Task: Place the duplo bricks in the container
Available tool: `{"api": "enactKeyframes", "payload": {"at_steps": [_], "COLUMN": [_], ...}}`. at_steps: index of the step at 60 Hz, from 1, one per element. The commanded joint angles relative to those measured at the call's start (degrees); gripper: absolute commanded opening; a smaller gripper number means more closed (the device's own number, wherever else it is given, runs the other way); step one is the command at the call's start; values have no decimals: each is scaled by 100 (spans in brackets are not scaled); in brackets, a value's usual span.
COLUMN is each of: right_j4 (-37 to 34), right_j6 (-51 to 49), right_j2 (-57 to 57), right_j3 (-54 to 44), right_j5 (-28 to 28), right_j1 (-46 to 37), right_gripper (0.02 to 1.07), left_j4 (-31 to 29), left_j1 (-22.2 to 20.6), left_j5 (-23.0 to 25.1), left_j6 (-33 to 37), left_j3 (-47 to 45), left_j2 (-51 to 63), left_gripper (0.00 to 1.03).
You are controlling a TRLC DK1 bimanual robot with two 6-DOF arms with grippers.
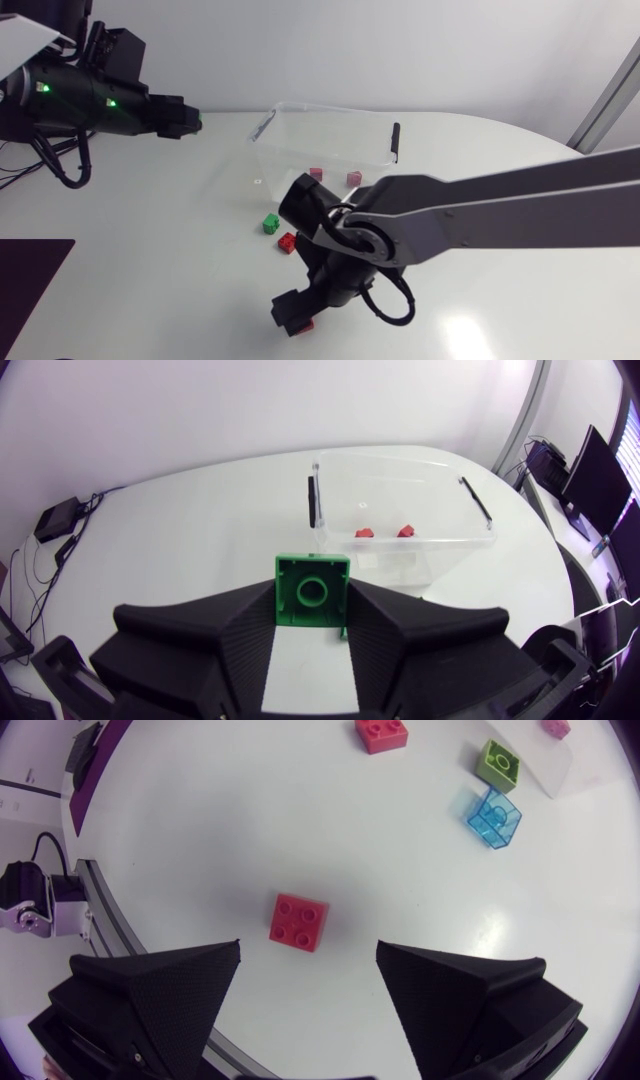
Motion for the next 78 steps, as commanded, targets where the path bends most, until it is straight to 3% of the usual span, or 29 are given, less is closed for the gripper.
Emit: {"api": "enactKeyframes", "payload": {"at_steps": [1, 13, 17, 21, 34, 38, 55, 78], "right_j4": [-225, -726, -806, -858, -955, -981, -1060, -1535], "right_j6": [239, 300, 309, 309, 336, 336, 336, 467], "right_j2": [352, 1020, 1178, 1231, 1248, 1266, 1319, 1530], "right_j3": [441, 1074, 1136, 1144, 1144, 1162, 1250, 1602], "right_j5": [-35, 79, 132, 202, 281, 396, 396, 325], "right_j1": [71, 229, 238, 238, 220, 220, 229, 396], "right_gripper": [100, 100, 100, 94, 92, 86, 84, 84], "left_j4": [152, 521, 890, 1154, 1655, 1804, 1743, 1558], "left_j1": [67, 181, 190, 181, -153, -267, -522, -531], "left_j5": [74, 74, 74, 56, 12, 3, -137, -155], "left_j6": [56, 38, 38, 30, -32, -23, 12, 65], "left_j3": [146, 507, 551, 718, 1403, 1570, 2625, 2678], "left_j2": [-128, -57, 30, 259, 1419, 1806, 3274, 3353], "left_gripper": [20, 20, 20, 20, 21, 21, 23, 23]}}
